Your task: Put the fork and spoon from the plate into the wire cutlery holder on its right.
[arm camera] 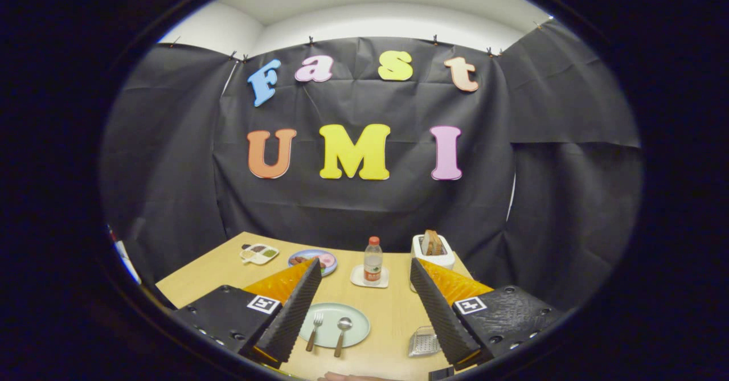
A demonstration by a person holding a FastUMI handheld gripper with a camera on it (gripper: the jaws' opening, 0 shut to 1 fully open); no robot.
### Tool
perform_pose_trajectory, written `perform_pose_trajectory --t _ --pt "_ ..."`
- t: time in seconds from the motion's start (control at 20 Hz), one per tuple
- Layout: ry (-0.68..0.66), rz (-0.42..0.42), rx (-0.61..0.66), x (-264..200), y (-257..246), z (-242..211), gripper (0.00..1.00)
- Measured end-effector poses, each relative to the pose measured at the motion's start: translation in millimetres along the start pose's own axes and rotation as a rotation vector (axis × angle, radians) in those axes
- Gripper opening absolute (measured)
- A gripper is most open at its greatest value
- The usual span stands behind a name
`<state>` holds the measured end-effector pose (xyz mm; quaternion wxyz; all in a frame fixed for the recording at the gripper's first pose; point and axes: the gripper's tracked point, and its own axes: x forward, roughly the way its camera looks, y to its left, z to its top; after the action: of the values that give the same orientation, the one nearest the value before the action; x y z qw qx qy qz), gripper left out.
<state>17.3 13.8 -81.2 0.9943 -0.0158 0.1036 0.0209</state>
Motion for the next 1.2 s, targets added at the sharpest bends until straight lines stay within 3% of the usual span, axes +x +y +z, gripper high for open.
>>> perform_pose_trajectory --t 0.5,0.95,1.2 --pt "0.304 -0.033 0.063 73.0 20.1 -135.9 0.95" --pt "0.571 -0.003 0.002 107.2 51.3 -248.9 0.93" --pt "0.672 -0.004 0.02 123.8 63.3 -287.4 0.73"
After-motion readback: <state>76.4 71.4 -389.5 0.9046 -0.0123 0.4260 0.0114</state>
